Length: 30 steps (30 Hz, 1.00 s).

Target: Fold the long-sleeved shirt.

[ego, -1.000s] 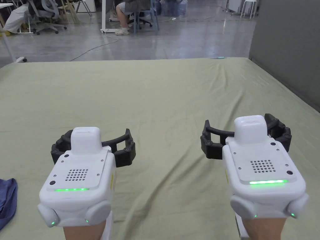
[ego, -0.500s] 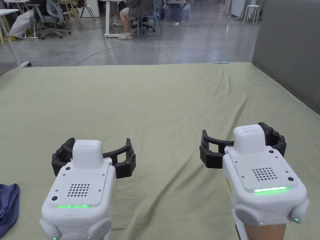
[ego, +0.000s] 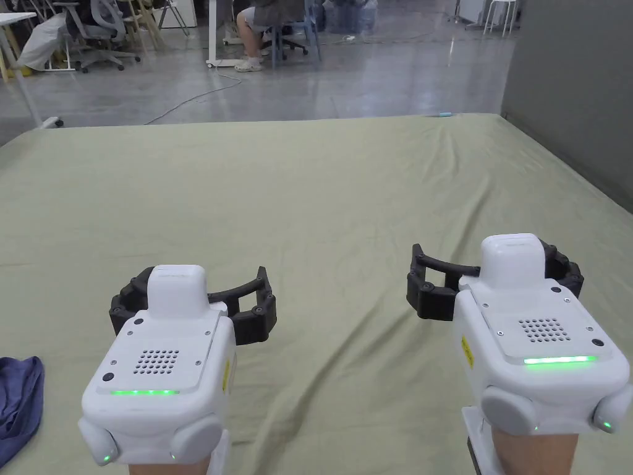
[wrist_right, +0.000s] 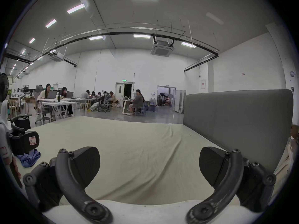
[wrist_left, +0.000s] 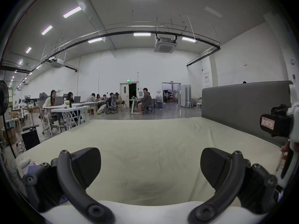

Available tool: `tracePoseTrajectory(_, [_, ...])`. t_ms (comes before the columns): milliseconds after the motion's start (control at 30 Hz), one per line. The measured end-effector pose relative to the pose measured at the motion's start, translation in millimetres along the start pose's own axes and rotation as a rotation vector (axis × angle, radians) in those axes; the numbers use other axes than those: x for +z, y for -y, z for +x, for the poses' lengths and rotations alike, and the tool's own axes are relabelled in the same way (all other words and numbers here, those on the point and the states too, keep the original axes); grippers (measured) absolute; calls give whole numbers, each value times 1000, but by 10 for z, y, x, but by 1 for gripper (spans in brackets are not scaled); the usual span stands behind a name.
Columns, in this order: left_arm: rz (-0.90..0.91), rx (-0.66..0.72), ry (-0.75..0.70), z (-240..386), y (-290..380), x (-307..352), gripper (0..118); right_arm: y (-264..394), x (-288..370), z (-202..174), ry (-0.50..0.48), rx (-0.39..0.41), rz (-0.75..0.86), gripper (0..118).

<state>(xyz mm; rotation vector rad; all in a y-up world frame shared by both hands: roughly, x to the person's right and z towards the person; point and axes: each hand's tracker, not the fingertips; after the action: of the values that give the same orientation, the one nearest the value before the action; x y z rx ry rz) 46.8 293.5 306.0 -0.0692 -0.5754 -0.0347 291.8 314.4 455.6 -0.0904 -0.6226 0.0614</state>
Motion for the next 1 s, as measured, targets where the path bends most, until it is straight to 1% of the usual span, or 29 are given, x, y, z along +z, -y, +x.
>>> tracePoseTrajectory(333, [0,-2,7,-9,2,51,118,18,78,52,8,-27,-3,118])
tracePoseTrajectory(500, [2,-12,19,12,-1,43,118,42,57,49,15,-9,-10,118])
tracePoseTrajectory(733, [4,-19,24,33,-1,30,118,28,25,19,13,-5,-12,118])
tracePoseTrajectory(1000, [6,-21,17,8,-21,31,118,32,15,37,11,-19,-14,118])
